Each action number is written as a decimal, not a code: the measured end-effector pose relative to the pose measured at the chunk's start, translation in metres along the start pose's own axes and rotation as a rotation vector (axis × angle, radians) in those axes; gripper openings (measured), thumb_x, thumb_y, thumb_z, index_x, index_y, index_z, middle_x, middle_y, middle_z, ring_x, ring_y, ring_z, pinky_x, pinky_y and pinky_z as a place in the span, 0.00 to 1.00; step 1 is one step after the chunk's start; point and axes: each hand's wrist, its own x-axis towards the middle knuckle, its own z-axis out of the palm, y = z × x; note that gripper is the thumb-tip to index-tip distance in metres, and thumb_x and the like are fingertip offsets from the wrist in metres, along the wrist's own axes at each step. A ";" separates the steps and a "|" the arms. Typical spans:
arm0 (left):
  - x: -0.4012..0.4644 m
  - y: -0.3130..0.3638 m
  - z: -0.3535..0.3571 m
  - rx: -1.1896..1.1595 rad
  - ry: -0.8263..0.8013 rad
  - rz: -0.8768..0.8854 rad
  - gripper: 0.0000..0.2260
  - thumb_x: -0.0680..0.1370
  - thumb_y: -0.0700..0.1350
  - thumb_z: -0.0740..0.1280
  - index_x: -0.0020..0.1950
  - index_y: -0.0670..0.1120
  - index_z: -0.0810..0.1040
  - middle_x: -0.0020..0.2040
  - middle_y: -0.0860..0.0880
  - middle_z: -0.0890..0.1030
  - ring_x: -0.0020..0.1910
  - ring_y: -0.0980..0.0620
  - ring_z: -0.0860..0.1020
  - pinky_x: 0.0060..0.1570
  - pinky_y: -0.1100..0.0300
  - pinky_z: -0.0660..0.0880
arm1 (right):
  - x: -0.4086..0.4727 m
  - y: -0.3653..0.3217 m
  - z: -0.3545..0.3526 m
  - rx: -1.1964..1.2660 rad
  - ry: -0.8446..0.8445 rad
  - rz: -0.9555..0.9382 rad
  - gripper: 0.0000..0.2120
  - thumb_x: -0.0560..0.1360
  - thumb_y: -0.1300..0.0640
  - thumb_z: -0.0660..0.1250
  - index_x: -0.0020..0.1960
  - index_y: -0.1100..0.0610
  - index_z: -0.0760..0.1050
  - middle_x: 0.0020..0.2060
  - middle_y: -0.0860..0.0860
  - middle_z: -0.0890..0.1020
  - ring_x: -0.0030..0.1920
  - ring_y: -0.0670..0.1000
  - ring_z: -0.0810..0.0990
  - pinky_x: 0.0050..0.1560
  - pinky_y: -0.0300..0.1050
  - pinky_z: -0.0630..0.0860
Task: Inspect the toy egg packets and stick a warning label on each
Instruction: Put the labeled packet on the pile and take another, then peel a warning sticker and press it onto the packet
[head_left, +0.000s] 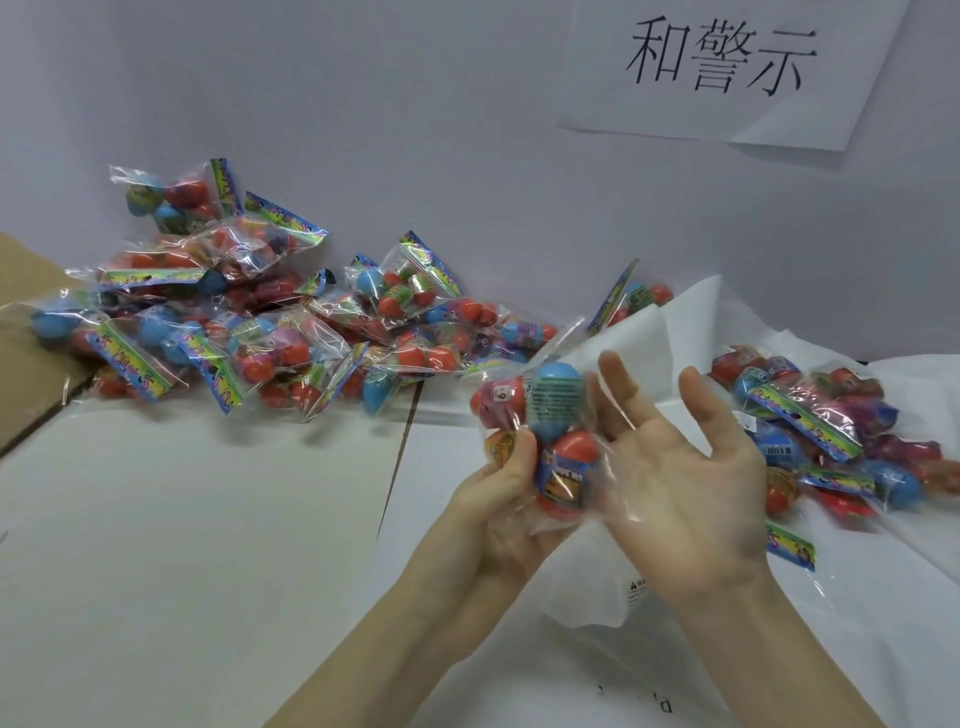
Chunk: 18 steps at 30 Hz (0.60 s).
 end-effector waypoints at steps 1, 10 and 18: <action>0.001 0.001 -0.002 -0.040 0.020 0.005 0.10 0.72 0.49 0.67 0.47 0.48 0.85 0.46 0.48 0.85 0.45 0.54 0.83 0.45 0.61 0.79 | 0.000 -0.002 0.000 0.018 -0.023 -0.018 0.18 0.65 0.48 0.65 0.48 0.58 0.82 0.49 0.53 0.81 0.55 0.52 0.78 0.59 0.49 0.73; 0.004 -0.002 -0.007 -0.102 -0.018 -0.039 0.18 0.65 0.54 0.74 0.50 0.48 0.84 0.49 0.47 0.84 0.47 0.50 0.83 0.60 0.43 0.73 | 0.007 0.000 -0.010 0.192 0.005 -0.029 0.17 0.68 0.50 0.62 0.50 0.59 0.79 0.44 0.54 0.80 0.45 0.51 0.80 0.56 0.44 0.72; 0.000 -0.009 -0.003 -0.005 -0.064 -0.110 0.13 0.68 0.50 0.69 0.49 0.47 0.85 0.47 0.48 0.85 0.46 0.54 0.83 0.47 0.61 0.79 | 0.006 -0.006 -0.018 0.203 0.125 -0.058 0.18 0.70 0.51 0.62 0.52 0.62 0.78 0.42 0.58 0.82 0.53 0.51 0.76 0.70 0.46 0.60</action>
